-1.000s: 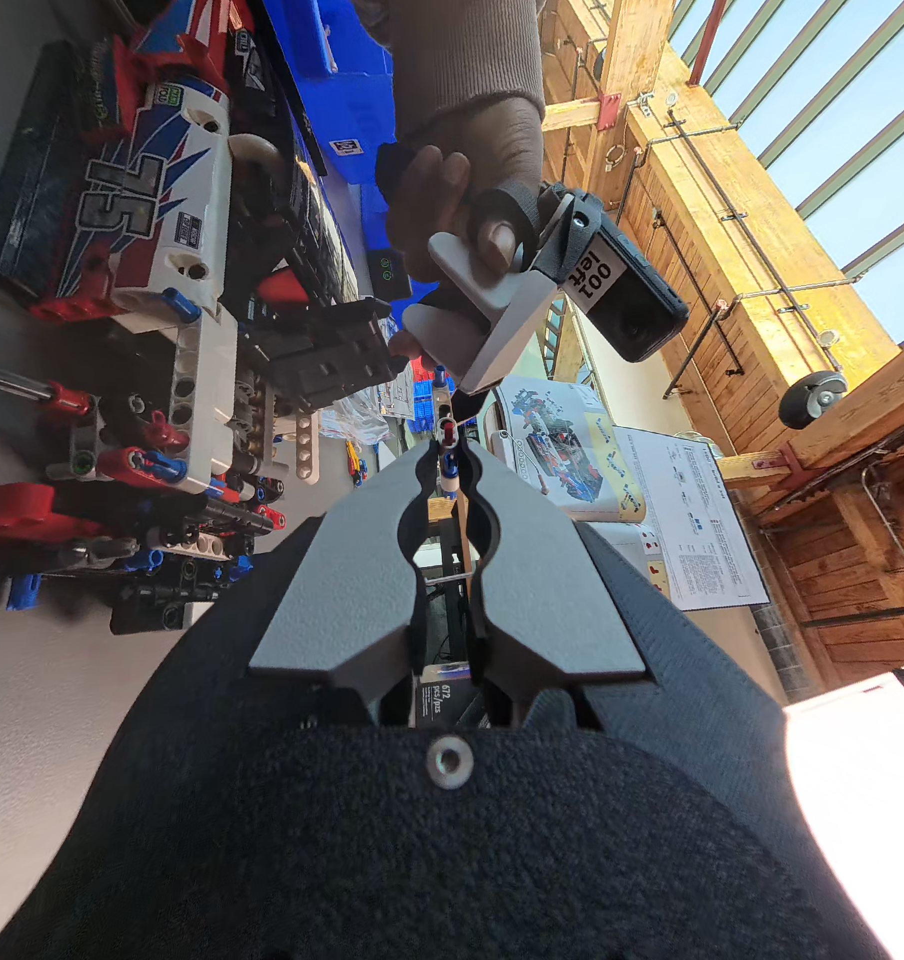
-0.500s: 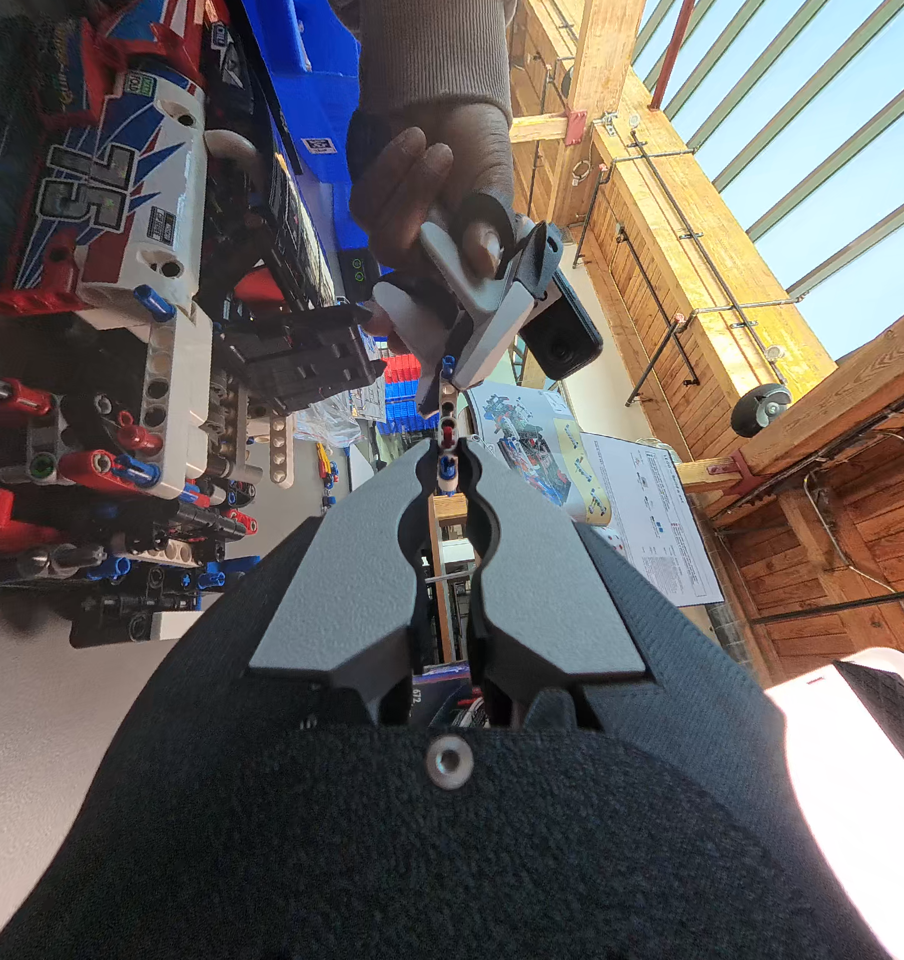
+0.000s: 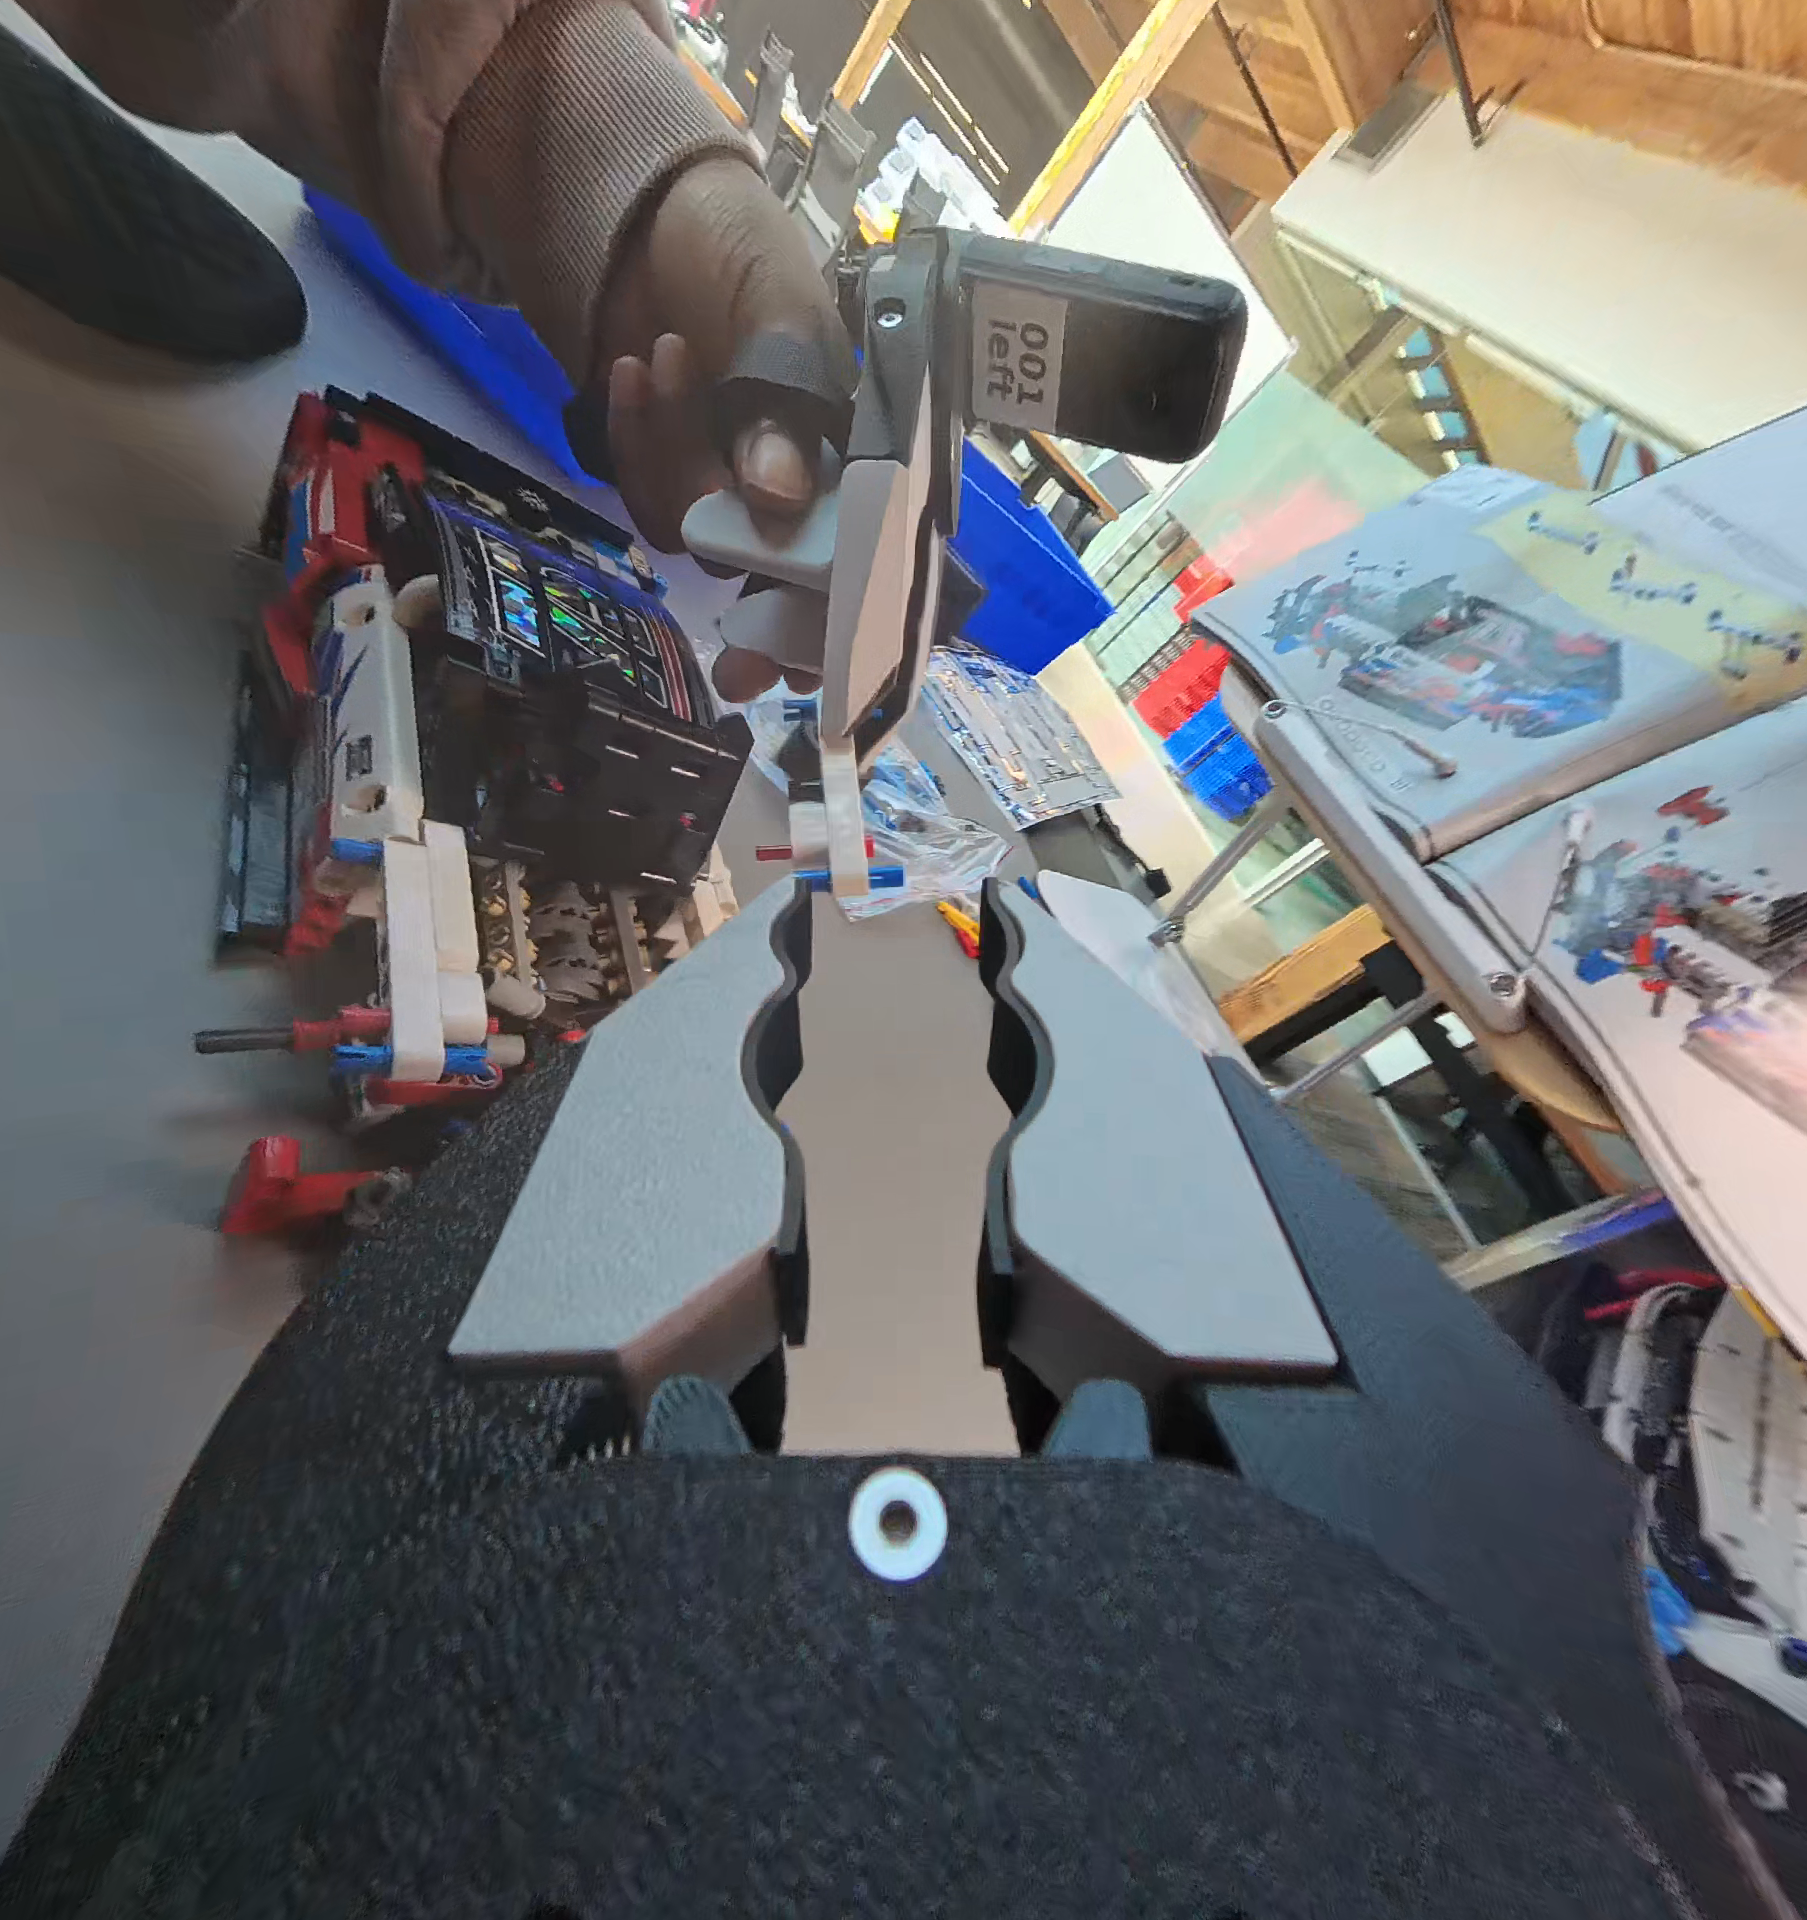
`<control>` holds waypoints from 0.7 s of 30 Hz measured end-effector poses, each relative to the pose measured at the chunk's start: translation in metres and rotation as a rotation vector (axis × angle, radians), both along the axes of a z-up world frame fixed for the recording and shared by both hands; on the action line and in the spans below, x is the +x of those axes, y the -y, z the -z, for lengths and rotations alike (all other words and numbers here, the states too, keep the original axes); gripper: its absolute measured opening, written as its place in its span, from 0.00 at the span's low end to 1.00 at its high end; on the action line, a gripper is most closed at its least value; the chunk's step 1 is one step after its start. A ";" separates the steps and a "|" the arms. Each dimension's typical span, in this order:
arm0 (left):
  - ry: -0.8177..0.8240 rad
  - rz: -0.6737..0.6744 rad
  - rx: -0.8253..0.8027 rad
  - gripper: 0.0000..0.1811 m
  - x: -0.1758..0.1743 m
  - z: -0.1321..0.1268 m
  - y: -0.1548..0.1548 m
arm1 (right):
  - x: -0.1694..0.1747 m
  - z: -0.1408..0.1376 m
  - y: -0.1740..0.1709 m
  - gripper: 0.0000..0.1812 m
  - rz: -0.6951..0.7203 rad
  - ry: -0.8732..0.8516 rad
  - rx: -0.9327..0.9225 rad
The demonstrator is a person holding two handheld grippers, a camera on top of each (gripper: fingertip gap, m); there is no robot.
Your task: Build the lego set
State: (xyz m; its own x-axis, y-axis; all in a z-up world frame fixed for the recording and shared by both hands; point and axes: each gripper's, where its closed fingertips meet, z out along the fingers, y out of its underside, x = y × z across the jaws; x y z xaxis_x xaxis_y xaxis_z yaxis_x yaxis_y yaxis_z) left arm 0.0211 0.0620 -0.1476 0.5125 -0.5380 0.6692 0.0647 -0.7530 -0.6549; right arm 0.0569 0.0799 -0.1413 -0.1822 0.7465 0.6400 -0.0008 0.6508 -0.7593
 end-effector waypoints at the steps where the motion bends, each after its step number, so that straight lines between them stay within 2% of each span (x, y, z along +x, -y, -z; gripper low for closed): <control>1: -0.006 -0.002 0.010 0.03 0.000 0.000 0.000 | 0.000 0.001 0.001 0.17 -0.013 0.017 -0.038; 3: -0.005 -0.004 0.024 0.03 0.000 -0.001 0.000 | 0.000 0.005 0.004 0.14 -0.040 0.053 -0.109; 6: -0.007 -0.008 0.044 0.03 0.000 -0.002 -0.001 | -0.003 0.010 0.003 0.14 -0.041 0.098 -0.169; 21: 0.058 -0.010 0.070 0.03 -0.005 -0.001 -0.010 | -0.016 0.017 -0.004 0.14 -0.039 0.114 -0.289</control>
State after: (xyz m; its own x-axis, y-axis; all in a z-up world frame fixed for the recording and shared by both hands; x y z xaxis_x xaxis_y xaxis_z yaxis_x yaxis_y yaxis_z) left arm 0.0164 0.0722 -0.1462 0.4799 -0.5794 0.6588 0.1112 -0.7047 -0.7008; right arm 0.0409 0.0843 -0.1582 -0.2727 0.8857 0.3757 0.0740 0.4087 -0.9097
